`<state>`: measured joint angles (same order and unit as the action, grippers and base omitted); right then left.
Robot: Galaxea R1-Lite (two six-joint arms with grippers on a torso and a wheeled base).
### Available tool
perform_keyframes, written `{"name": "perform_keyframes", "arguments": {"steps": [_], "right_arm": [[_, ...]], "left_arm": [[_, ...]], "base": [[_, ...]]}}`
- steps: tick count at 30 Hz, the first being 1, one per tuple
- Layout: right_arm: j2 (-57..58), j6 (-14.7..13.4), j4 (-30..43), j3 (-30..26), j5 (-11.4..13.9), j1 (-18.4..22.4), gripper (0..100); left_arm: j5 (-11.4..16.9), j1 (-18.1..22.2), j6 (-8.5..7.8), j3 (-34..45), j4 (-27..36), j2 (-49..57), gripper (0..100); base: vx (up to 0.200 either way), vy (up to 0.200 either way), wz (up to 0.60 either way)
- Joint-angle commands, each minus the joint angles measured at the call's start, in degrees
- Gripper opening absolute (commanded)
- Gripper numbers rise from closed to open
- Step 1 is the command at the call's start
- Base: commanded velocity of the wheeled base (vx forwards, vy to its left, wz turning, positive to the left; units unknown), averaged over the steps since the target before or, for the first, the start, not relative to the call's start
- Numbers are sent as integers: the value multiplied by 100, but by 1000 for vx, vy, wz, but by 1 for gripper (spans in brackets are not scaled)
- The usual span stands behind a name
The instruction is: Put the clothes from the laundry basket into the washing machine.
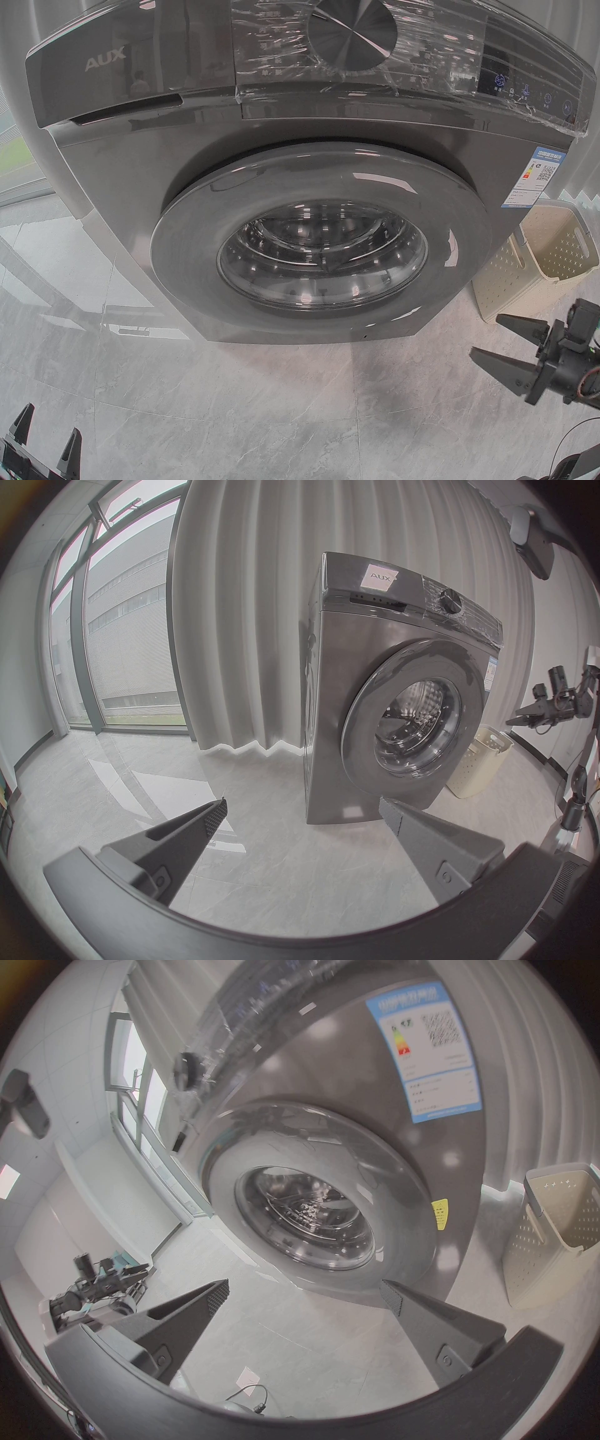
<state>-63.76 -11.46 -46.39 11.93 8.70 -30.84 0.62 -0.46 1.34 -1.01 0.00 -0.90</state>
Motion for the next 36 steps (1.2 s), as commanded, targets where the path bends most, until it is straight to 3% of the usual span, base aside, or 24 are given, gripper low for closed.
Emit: {"name": "perform_keyframes", "arguments": {"steps": [1, 6, 12, 20, 24, 25, 27, 28, 36], "right_arm": [[1691, 267, 130, -824, 70, 78, 100], [2939, 452, 886, -886, 79, 1186, 100], [4425, 575, 2098, -983, 149, 2126, 100], [5576, 610, 3144, -1123, 140, 2671, 100], [6279, 715, 4085, -1193, 132, 3102, 100], [6376, 706, 4401, -1176, 44, 3119, 100], [6376, 715, 4331, -1176, -185, 3111, 100], [6376, 724, 4278, -1193, -563, 3119, 100], [6376, 671, 4621, -1070, -1758, 3111, 100]], "left_arm": [[-1, 2, 7, 101, 0, 90, 100], [-1, 2, 7, 101, 0, 90, 100], [-9, 2, 50, 101, 0, 90, 100], [-9, 2, 50, 101, 0, 90, 100], [-9, -6, 77, 101, 0, 90, 100], [-9, -6, 77, 101, 0, 90, 100], [-9, -6, 77, 101, 0, 90, 100], [-9, 2, 77, 101, 0, 90, 100], [-9, -6, 77, 101, 0, 90, 100]], "base": [[0, 0, 0], [0, 0, 0], [0, 0, 0], [0, 0, 0], [0, 0, 0], [0, 0, 0], [0, 0, 0], [0, 0, 0], [0, 0, 0]]}}
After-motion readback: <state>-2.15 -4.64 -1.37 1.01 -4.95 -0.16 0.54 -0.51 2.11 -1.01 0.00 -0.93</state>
